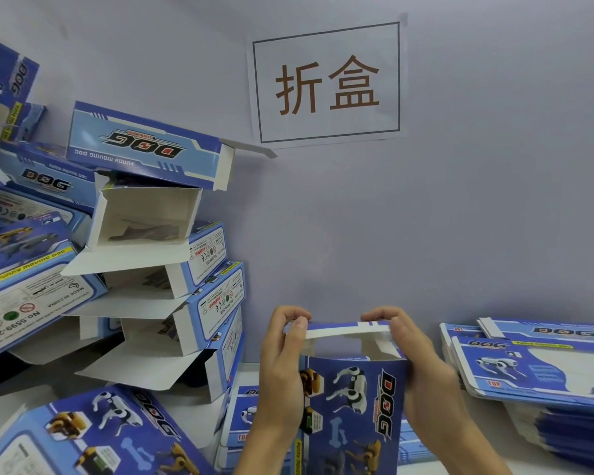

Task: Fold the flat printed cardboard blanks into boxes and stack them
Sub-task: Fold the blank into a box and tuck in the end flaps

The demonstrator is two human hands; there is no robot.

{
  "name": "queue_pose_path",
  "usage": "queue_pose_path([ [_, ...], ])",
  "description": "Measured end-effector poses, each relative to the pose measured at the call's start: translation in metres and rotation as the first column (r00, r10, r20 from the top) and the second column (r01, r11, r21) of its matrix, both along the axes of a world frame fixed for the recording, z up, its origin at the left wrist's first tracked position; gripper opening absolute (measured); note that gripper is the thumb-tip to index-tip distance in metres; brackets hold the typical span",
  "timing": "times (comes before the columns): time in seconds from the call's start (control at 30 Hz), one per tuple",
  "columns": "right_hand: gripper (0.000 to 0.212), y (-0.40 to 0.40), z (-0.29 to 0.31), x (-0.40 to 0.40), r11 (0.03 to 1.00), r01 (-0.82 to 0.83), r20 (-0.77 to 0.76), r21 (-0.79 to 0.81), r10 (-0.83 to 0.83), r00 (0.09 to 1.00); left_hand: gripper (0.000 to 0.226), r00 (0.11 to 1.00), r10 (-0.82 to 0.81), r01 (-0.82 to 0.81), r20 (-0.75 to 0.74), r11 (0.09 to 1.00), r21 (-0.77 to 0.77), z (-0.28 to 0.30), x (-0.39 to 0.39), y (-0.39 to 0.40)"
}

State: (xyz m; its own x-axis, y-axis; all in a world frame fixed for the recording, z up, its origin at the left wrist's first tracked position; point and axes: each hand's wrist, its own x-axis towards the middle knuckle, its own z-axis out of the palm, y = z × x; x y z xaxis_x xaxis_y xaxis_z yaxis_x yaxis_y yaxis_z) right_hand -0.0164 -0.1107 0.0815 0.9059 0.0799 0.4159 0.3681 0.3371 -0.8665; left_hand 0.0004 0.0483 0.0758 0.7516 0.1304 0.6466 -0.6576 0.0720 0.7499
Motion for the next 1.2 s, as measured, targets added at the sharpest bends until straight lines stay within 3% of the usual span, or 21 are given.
queue_pose_path([
  [0.17,0.032,-0.001,-0.004,0.008,0.995,0.085,0.039,-0.048,-0.084,0.996,0.032,0.999,-0.034,0.034,-0.018,0.999,0.007,-0.002,0.000,0.001],
  [0.43,0.020,-0.007,-0.007,0.013,0.999,0.038,0.030,0.030,-0.039,0.999,0.038,0.968,-0.204,0.196,-0.146,0.979,-0.062,-0.003,-0.001,0.006],
  [0.87,0.015,-0.007,-0.008,0.011,0.997,0.024,-0.036,0.078,-0.022,0.999,0.021,0.975,-0.141,0.143,-0.171,0.990,-0.002,0.006,0.000,0.011],
  [1.2,0.009,-0.010,-0.009,0.012,0.989,-0.029,-0.095,0.144,0.043,0.995,0.030,0.937,-0.278,0.280,-0.211,0.960,-0.019,0.002,0.001,0.016],
])
